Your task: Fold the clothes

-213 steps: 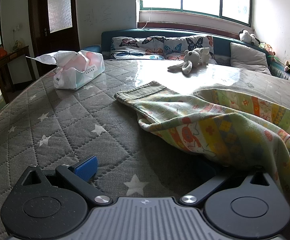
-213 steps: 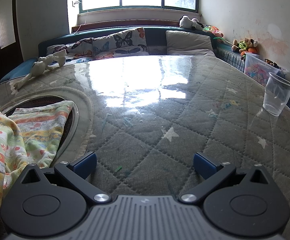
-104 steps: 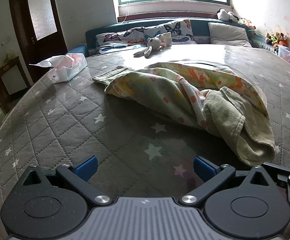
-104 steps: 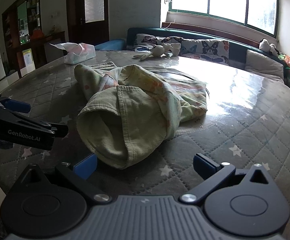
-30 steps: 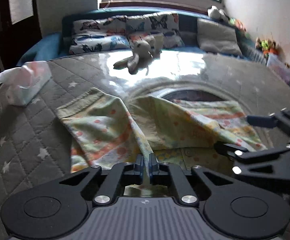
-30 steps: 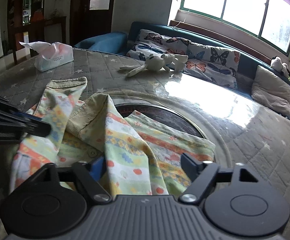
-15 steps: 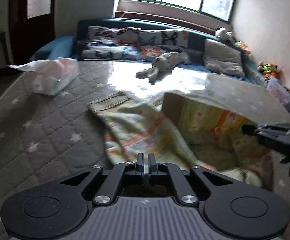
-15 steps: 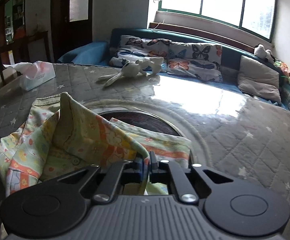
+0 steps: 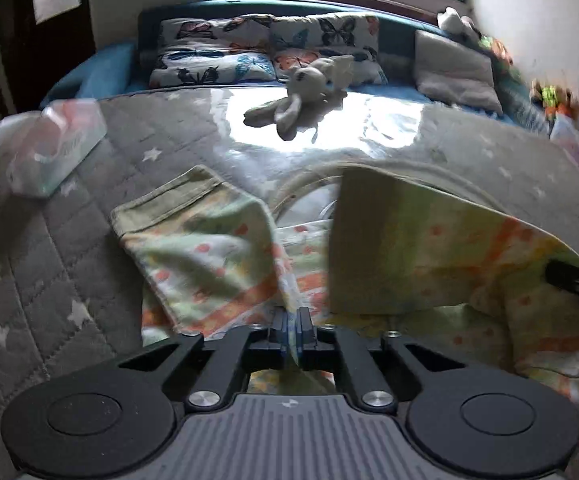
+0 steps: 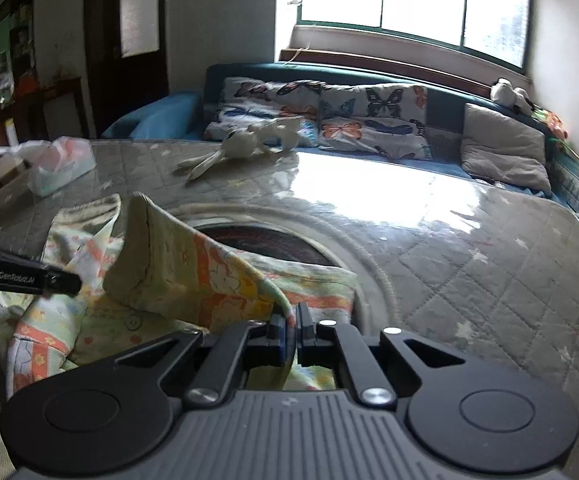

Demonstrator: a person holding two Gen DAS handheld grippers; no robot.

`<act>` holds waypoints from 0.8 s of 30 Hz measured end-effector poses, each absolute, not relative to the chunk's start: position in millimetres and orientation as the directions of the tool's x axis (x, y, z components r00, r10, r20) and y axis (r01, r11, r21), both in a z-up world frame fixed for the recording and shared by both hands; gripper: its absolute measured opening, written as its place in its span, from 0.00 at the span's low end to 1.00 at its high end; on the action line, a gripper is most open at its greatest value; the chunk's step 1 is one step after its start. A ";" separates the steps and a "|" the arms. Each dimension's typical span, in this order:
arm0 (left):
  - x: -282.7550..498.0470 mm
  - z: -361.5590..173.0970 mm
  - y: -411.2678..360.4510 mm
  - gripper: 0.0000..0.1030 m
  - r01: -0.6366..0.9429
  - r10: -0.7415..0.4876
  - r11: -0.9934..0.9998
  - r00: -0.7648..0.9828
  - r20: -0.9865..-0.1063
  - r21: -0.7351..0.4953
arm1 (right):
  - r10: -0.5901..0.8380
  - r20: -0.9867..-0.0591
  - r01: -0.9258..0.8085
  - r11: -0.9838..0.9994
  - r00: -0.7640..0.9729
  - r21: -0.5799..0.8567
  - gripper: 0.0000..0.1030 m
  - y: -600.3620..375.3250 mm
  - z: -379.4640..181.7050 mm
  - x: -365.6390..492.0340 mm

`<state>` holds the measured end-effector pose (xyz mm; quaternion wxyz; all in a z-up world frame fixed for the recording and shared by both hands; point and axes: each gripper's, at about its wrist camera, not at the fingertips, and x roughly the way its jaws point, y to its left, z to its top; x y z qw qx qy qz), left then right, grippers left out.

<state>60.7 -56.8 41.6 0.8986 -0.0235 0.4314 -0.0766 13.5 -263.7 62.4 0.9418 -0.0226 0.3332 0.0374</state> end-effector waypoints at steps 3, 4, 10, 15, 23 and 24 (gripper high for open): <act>38.2 51.9 -36.5 0.01 0.090 -0.171 0.985 0.656 -0.736 -0.149 | 0.028 -0.605 -0.018 1.000 0.796 0.022 0.03 -285.1 68.6 -4.1; 29.1 56.3 -29.6 0.01 0.083 -0.174 0.984 0.671 -0.721 -0.160 | 0.015 -0.598 0.010 0.999 0.801 0.039 0.03 -293.0 70.2 -12.1; -48.1 78.7 6.4 0.01 0.066 -0.180 0.979 0.730 -0.660 -0.194 | -0.049 -0.584 0.164 0.976 0.810 0.146 0.03 -336.3 69.3 -82.0; -99.2 62.1 29.5 0.01 0.013 -0.147 0.981 0.690 -0.708 -0.191 | -0.031 -0.641 0.204 0.959 0.767 0.199 0.05 -349.0 52.6 -131.6; -112.0 44.1 56.5 0.04 -0.054 -0.141 0.973 0.622 -0.770 -0.222 | -0.043 -0.691 0.206 0.966 0.721 0.155 0.35 -353.3 44.7 -147.3; -112.4 44.5 57.4 0.07 -0.055 -0.135 0.975 0.623 -0.771 -0.216 | -0.041 -0.689 0.204 0.966 0.724 0.157 0.36 -355.8 46.6 -144.2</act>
